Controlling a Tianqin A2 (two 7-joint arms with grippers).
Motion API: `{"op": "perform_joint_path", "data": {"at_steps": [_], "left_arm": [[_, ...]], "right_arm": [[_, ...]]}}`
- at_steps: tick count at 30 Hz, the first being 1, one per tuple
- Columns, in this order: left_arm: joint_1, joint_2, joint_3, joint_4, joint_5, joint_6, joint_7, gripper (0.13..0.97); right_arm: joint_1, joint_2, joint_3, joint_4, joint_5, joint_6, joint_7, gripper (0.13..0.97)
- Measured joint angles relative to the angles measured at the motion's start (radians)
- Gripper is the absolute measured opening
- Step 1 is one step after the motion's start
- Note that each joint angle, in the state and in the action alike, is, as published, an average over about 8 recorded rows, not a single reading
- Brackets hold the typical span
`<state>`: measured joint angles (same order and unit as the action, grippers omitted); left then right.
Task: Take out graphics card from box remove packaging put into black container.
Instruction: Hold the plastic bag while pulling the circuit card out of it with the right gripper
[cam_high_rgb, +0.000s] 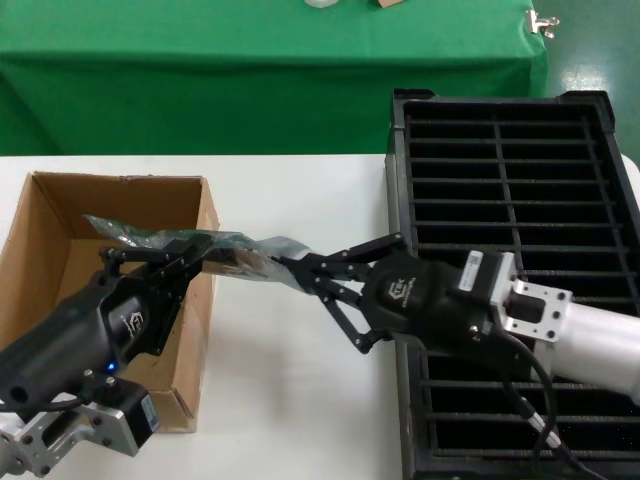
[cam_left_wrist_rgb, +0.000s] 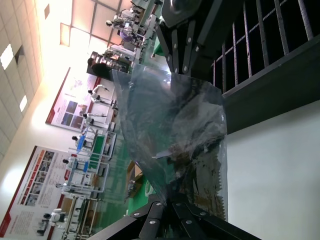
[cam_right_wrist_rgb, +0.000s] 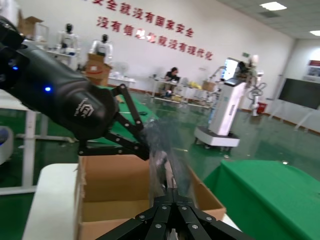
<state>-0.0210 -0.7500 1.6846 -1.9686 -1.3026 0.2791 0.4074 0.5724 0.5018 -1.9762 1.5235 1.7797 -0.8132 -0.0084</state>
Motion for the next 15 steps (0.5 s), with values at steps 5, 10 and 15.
{"op": "perform_joint_path", "data": {"at_steps": [5, 10, 15], "left_arm": [[0.000, 0.000, 0.000, 0.000, 0.000, 0.000, 0.000, 0.139], [0.000, 0.000, 0.000, 0.000, 0.000, 0.000, 0.000, 0.139], [0.000, 0.000, 0.000, 0.000, 0.000, 0.000, 0.000, 0.139]], "right_arm": [[0.050, -0.013, -0.027, -0.037, -0.008, -0.050, -0.001, 0.134], [0.081, -0.027, -0.044, -0.063, -0.016, -0.078, -0.005, 0.134], [0.093, -0.037, -0.047, -0.079, -0.021, -0.085, -0.013, 0.134]]}}
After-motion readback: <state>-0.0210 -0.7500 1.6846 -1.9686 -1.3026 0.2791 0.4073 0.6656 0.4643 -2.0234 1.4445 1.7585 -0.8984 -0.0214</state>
